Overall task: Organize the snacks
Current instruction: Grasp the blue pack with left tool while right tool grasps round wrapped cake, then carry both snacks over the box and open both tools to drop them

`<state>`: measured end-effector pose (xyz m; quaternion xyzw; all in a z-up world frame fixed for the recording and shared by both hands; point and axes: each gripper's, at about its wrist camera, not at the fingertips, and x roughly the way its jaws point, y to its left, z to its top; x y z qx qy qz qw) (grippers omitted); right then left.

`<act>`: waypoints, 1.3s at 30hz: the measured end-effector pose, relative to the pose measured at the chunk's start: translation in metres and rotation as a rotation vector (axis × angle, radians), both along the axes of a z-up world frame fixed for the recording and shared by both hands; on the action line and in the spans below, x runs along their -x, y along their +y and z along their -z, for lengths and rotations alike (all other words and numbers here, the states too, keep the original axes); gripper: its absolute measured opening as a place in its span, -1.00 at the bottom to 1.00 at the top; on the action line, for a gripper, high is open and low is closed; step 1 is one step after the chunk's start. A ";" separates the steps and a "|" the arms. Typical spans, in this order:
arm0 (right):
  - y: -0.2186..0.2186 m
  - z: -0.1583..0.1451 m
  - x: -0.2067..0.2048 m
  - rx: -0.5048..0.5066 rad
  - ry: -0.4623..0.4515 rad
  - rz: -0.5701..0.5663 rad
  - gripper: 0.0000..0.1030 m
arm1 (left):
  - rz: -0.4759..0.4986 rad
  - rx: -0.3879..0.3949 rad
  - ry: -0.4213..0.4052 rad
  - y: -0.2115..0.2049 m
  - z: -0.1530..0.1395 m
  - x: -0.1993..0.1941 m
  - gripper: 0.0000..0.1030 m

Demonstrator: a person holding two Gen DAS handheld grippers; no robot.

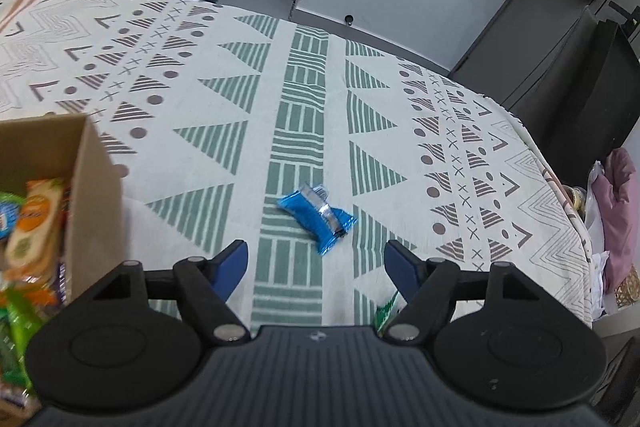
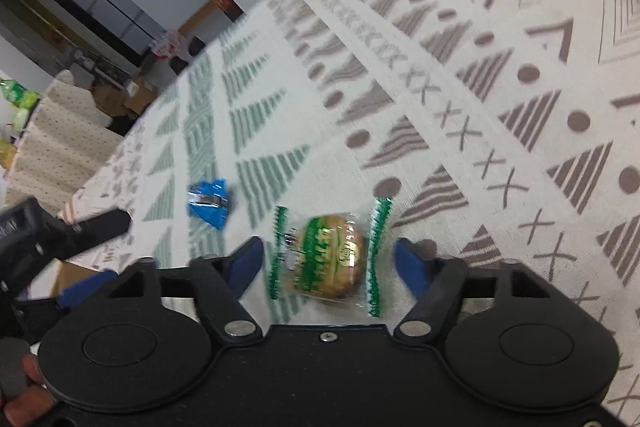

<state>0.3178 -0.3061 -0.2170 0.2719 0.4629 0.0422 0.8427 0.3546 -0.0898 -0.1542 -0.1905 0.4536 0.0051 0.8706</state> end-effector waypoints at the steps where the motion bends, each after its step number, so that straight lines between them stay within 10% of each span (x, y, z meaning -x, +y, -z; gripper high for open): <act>1: 0.000 0.001 -0.001 0.009 -0.003 0.000 0.11 | 0.003 0.001 0.001 -0.001 0.002 -0.004 0.45; 6: -0.004 0.006 -0.008 -0.023 -0.001 0.007 -0.51 | 0.012 0.012 0.007 -0.008 0.014 -0.024 0.45; 18: -0.007 0.005 -0.016 -0.062 -0.040 -0.001 -0.65 | -0.036 -0.052 0.015 -0.026 0.045 -0.053 0.44; 22: -0.010 0.003 -0.014 -0.088 -0.058 0.002 -0.72 | -0.070 -0.049 0.038 -0.025 0.059 -0.060 0.13; 25: -0.012 0.000 -0.012 -0.102 -0.069 0.001 -0.74 | -0.096 -0.038 0.061 -0.022 0.068 -0.061 -0.48; 39: -0.005 -0.024 -0.004 -0.140 -0.150 -0.020 -0.77 | -0.098 -0.065 -0.001 -0.012 0.036 -0.017 -0.58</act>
